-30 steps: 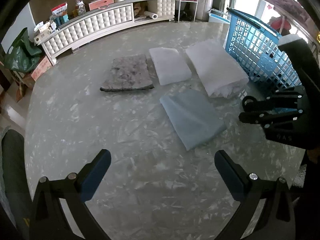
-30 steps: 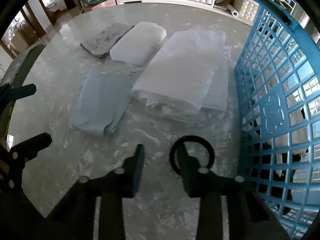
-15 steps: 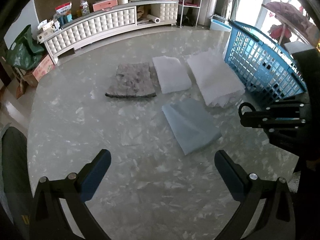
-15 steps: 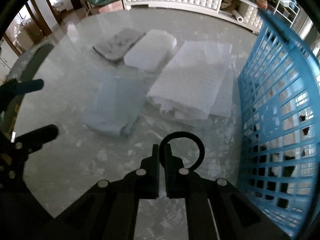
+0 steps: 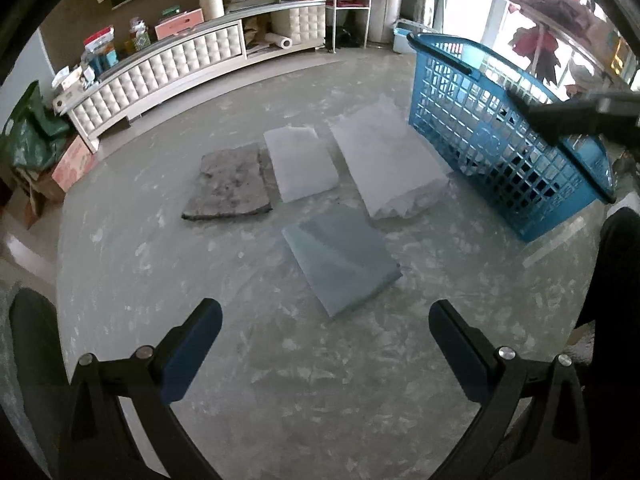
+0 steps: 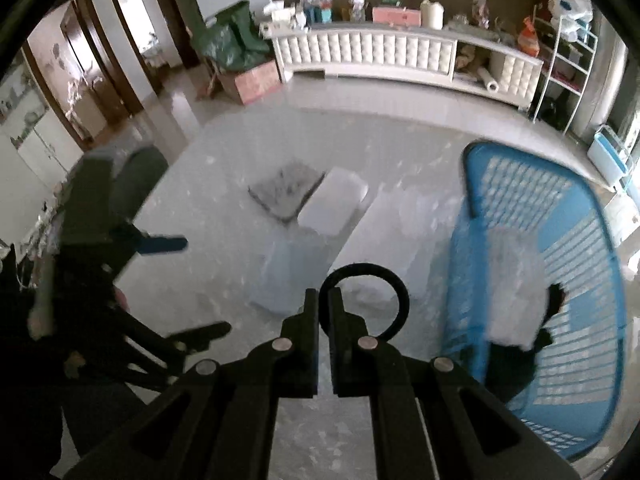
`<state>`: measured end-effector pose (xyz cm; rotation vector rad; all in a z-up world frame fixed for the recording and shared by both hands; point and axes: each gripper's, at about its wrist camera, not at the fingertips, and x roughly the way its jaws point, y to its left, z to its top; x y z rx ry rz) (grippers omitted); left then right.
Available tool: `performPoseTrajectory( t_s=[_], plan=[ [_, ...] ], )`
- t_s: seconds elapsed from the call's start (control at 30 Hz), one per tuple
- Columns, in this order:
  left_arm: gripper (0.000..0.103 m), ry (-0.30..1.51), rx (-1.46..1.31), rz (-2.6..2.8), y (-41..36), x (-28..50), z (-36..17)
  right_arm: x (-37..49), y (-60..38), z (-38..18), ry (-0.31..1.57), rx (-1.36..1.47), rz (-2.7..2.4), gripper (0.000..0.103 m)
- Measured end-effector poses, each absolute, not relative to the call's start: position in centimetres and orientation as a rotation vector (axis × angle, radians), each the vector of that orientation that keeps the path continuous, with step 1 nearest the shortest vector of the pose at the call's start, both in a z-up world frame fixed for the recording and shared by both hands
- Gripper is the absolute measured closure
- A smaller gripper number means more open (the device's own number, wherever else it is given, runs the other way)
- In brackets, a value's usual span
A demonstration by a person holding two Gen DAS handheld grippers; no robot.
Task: Organize soft objects
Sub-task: 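Carry the black ring in the right gripper over the blue basket, then lower the ring into the basket with the right gripper while the left gripper grasps the light blue towel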
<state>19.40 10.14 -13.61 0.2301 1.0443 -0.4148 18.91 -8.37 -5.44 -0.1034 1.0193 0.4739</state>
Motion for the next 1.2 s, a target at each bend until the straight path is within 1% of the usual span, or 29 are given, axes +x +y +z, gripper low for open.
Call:
performPoseTrajectory(
  t_s=[0.13,0.33,0.37,0.5,0.57,0.73,0.8,0.87,1.0,1.03,1.17,1.2],
  plan=[
    [0.0,1.045,0.247,-0.451,9.3,19.9,-13.9,19.2,-11.0,-2.9,0.976,-0.09,0.443,0.099],
    [0.002,1.039,0.302,-0.475,8.3,20.7,-14.9,20.1,-15.2,-2.5,0.961,-0.075,0.368,0.099],
    [0.006,1.029,0.314,-0.474,8.1,20.7,-15.0,20.2,-15.5,-2.7,0.963,-0.071,0.359,0.099],
    [0.013,1.011,0.338,-0.51,7.1,21.0,-15.1,20.0,-17.4,-3.6,0.981,-0.049,0.314,0.099],
    [0.019,1.011,0.385,-0.533,6.2,21.0,-15.6,20.1,-18.4,-4.1,0.998,-0.035,0.298,0.099],
    [0.027,1.052,0.468,-0.58,4.4,21.5,-17.6,19.9,-20.0,-4.9,1.031,-0.014,0.272,0.099],
    [0.029,1.068,0.474,-0.58,4.0,21.8,-18.4,19.9,-20.5,-5.0,1.037,-0.004,0.266,0.099],
    [0.035,1.079,0.479,-0.574,3.7,22.2,-19.0,20.0,-21.0,-5.1,1.043,0.007,0.261,0.099],
    [0.041,1.096,0.505,-0.565,3.2,22.8,-19.9,20.2,-21.6,-5.0,1.054,0.019,0.252,0.099],
    [0.045,1.093,0.494,-0.571,3.2,23.0,-19.9,20.2,-21.7,-5.0,1.055,0.022,0.251,0.099],
    [0.056,1.105,0.477,-0.57,3.2,23.7,-19.8,20.4,-22.4,-5.0,1.063,0.022,0.255,0.099],
    [0.064,1.107,0.469,-0.573,3.2,23.9,-19.8,20.5,-22.6,-5.2,1.065,0.023,0.256,0.099]
  ],
)
